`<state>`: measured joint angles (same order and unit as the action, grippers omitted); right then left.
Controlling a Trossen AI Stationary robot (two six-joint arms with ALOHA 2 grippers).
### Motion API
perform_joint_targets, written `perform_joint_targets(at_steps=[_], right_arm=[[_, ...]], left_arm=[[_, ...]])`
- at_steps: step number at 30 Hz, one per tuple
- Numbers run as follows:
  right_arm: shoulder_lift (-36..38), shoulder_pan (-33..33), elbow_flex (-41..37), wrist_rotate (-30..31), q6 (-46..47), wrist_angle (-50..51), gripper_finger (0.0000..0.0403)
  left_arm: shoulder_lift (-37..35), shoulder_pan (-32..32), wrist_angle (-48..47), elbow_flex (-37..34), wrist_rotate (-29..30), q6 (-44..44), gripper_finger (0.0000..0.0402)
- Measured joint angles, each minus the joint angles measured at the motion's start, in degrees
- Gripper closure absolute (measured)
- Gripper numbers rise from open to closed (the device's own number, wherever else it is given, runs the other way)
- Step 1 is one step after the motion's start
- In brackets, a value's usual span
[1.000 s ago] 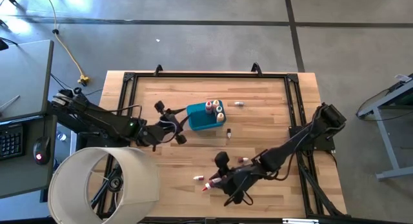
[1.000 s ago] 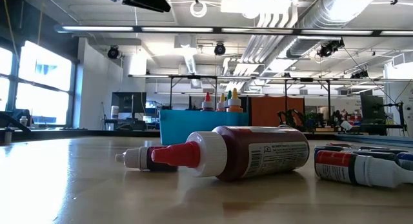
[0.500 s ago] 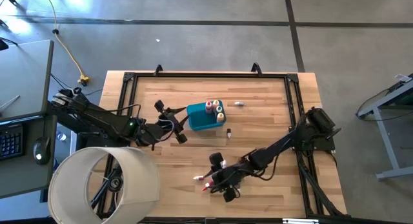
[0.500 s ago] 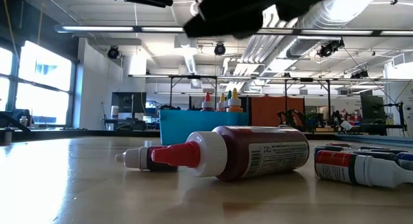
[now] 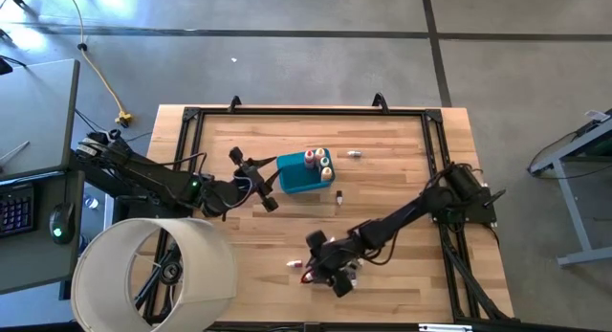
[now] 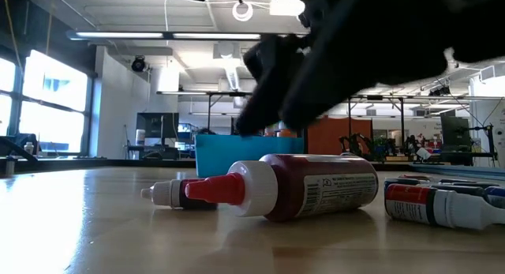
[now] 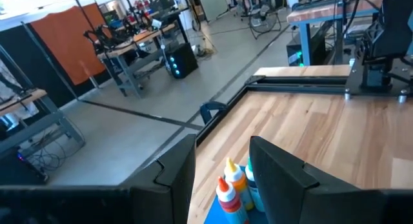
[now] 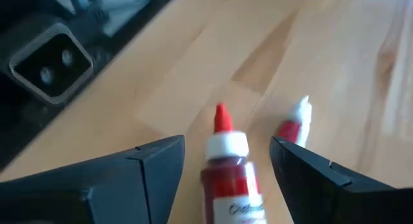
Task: Pick & Place food coloring
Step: Put the big red food coloring bottle into the bin
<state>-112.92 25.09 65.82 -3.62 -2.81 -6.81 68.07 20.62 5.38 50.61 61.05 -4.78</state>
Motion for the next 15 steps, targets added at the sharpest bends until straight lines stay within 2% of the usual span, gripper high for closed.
perform_joint_targets(at_steps=[7,15], right_arm=[[-3.1,-1.7,0.0,-0.4,-0.3,5.1,0.0180],[-2.8,-5.4,0.1,-0.6,-7.9,9.3,0.0198]], left_arm=[[0.0,0.0,0.6,0.0,-0.1,-1.5,0.0259],[0.0,0.0,0.8,0.0,0.0,-4.0,0.0259]])
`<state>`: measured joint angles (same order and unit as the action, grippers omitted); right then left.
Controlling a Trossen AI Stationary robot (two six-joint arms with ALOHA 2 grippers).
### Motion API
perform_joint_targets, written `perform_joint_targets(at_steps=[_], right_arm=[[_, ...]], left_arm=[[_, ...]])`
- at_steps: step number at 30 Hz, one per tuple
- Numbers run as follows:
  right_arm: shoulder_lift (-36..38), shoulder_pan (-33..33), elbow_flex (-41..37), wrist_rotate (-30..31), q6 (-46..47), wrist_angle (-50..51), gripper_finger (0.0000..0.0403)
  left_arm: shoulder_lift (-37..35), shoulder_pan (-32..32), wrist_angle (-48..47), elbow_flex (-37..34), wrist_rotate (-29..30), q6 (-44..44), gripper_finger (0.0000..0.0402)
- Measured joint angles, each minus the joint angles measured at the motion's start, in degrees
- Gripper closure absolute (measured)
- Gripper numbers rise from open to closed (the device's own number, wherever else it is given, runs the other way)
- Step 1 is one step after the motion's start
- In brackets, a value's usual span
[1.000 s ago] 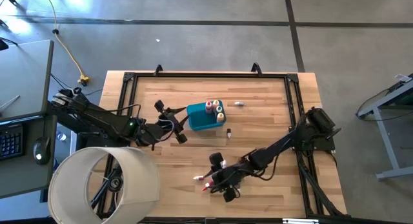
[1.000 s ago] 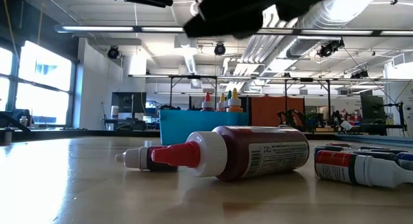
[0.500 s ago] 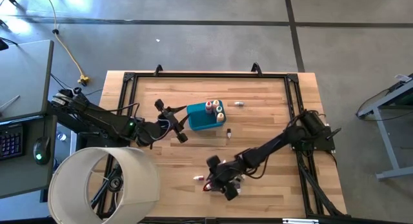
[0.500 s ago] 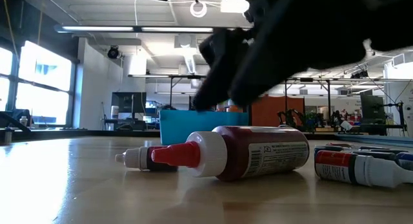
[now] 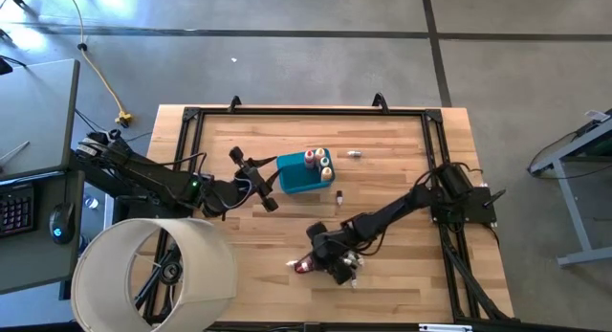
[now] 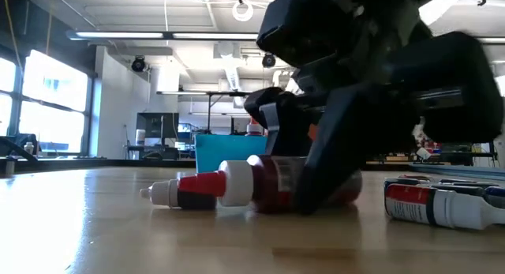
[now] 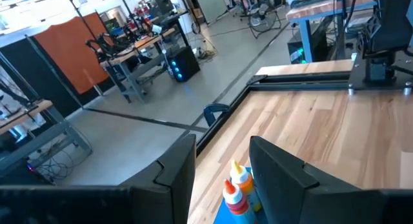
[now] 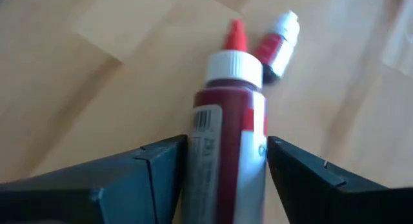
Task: Pick & Place food coloring
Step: Put the big red food coloring bottle into the bin
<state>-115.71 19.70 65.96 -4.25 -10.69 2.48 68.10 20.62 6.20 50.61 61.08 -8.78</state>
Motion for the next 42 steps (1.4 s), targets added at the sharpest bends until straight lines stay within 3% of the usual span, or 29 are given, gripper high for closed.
perform_joint_targets(at_steps=[9,14,20,25,33,42], right_arm=[[2.8,-3.7,1.5,-1.5,-2.7,2.9,0.0206],[2.1,-4.0,4.0,-5.7,-7.5,1.9,0.0206],[1.6,-5.0,4.0,-1.8,-11.8,0.8,0.0206],[1.4,-7.6,4.0,-1.3,-14.2,-6.5,0.0206],[-1.1,-10.7,4.0,-10.1,-13.7,-10.8,0.0206],[-6.7,-11.7,9.5,-4.0,-15.0,-5.7,0.0206]], left_arm=[[0.0,0.0,-0.1,0.0,0.2,-1.9,0.0259],[0.0,0.0,0.0,0.0,0.2,-2.1,0.0259],[0.0,0.0,0.2,0.0,0.5,-3.5,0.0259],[0.0,0.0,0.4,0.0,2.5,-5.2,0.0259],[0.0,0.0,1.4,0.0,8.5,-7.9,0.0259],[0.0,0.0,1.4,0.0,8.6,-7.9,0.0259]])
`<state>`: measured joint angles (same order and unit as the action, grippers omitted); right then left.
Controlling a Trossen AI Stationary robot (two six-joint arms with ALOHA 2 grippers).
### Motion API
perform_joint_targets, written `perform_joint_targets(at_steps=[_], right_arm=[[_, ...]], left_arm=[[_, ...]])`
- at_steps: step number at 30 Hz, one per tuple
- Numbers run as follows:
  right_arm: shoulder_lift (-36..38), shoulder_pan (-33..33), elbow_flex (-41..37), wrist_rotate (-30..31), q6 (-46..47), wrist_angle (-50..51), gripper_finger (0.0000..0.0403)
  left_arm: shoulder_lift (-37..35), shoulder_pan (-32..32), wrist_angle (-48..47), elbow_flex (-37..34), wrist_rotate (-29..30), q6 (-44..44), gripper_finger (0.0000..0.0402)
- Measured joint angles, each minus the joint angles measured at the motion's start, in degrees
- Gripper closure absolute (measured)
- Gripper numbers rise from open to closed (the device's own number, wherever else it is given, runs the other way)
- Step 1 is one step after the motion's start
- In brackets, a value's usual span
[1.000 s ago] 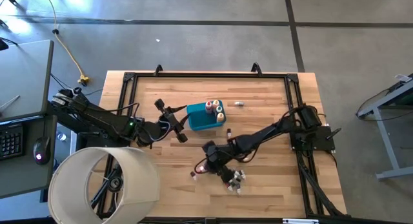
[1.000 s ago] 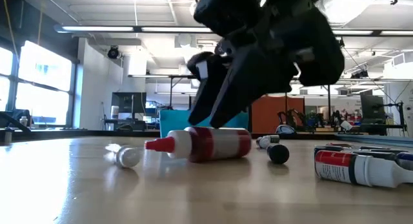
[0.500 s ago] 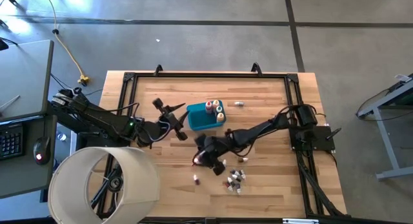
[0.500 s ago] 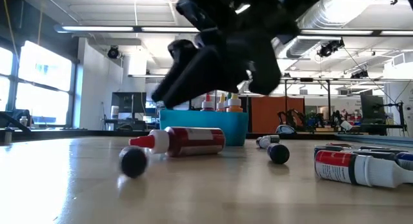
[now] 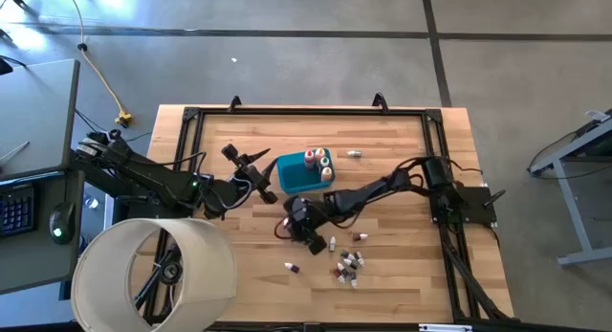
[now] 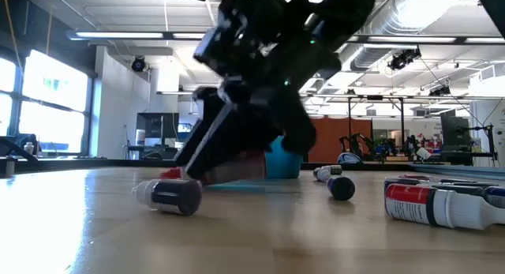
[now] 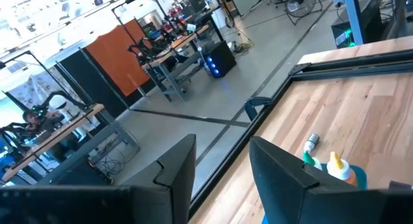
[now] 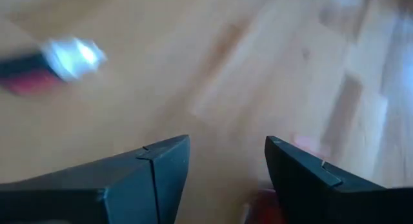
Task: Pick & Place food coloring
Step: Put the big red food coloring bottle into the bin
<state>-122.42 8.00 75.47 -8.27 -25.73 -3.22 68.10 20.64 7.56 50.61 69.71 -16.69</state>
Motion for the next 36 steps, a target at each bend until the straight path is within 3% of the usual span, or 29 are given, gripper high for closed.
perform_joint_targets(at_steps=[13,19,23,25,29,36], right_arm=[[-0.2,0.8,11.9,15.8,1.3,28.1,0.0206],[0.0,2.3,22.1,24.9,3.3,51.1,0.0206],[0.3,1.8,29.3,25.1,22.5,67.2,0.0206],[0.5,1.1,31.1,20.3,33.7,73.7,0.0206],[1.0,0.0,30.6,13.3,50.4,77.4,0.0206],[1.0,-0.9,22.0,19.0,72.6,78.3,0.0206]], left_arm=[[0.0,0.0,-2.2,0.0,1.7,-0.1,0.0259],[0.0,0.0,-3.1,0.0,3.0,-1.1,0.0259],[0.0,0.0,-3.2,0.0,3.3,-1.0,0.0259],[0.0,0.0,-3.1,0.0,3.3,-1.0,0.0259],[0.0,0.0,-3.0,0.0,3.3,-0.9,0.0259],[0.0,0.0,-3.2,0.0,3.1,-0.7,0.0259]])
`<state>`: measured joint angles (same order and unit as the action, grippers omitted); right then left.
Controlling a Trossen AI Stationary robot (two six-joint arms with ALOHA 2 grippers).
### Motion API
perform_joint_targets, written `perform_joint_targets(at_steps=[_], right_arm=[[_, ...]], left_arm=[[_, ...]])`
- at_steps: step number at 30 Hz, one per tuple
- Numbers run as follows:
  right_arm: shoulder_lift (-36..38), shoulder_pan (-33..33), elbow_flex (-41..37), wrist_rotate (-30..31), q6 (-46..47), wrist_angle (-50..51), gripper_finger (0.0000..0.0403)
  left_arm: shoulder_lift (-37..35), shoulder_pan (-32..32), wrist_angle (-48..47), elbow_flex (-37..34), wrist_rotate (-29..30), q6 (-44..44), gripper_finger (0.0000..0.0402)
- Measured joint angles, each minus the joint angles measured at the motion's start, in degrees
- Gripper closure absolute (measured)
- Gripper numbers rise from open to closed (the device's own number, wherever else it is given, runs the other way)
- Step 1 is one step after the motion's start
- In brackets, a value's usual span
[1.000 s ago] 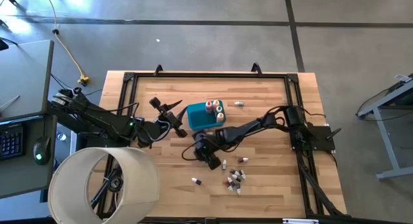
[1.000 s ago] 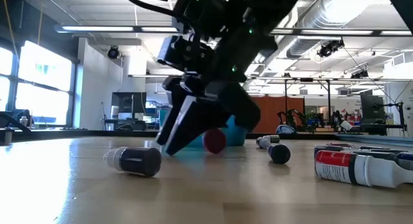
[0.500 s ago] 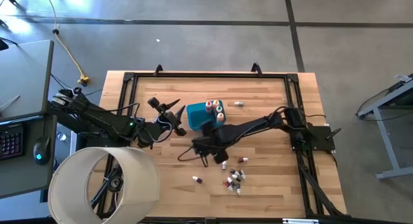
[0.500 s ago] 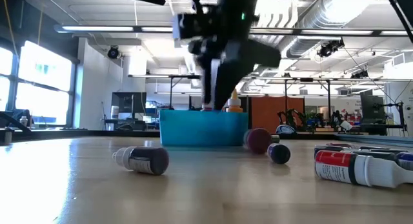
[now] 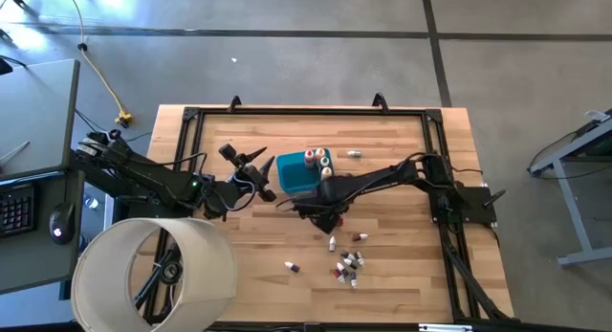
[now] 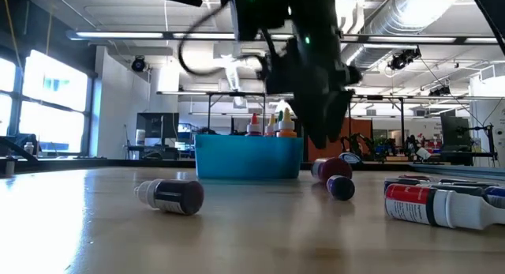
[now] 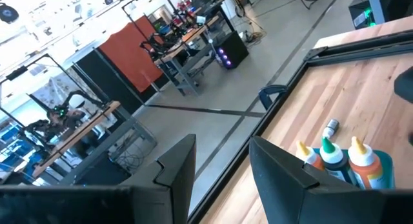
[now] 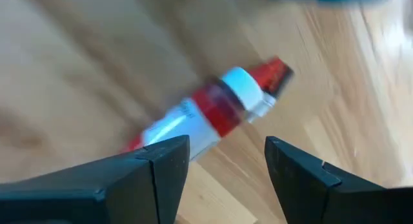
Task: Pick & Place food coloring
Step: Put the big red food coloring bottle into the bin
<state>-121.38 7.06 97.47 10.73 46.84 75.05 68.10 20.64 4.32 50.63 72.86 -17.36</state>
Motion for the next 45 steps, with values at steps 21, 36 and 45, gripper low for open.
perform_joint_targets(at_steps=[21,36,45], right_arm=[[-0.1,-2.5,-3.9,-2.3,10.1,-3.1,0.0206],[0.7,-2.6,-17.2,-7.2,9.2,-15.9,0.0206],[0.0,-1.7,-13.3,-3.5,-1.6,-14.4,0.0251]], left_arm=[[0.0,0.0,-0.2,0.0,-0.3,-0.4,0.0259],[0.0,0.0,-1.2,0.0,-0.5,-0.4,0.0259],[0.0,0.0,-1.2,0.0,-0.5,0.3,0.0259]])
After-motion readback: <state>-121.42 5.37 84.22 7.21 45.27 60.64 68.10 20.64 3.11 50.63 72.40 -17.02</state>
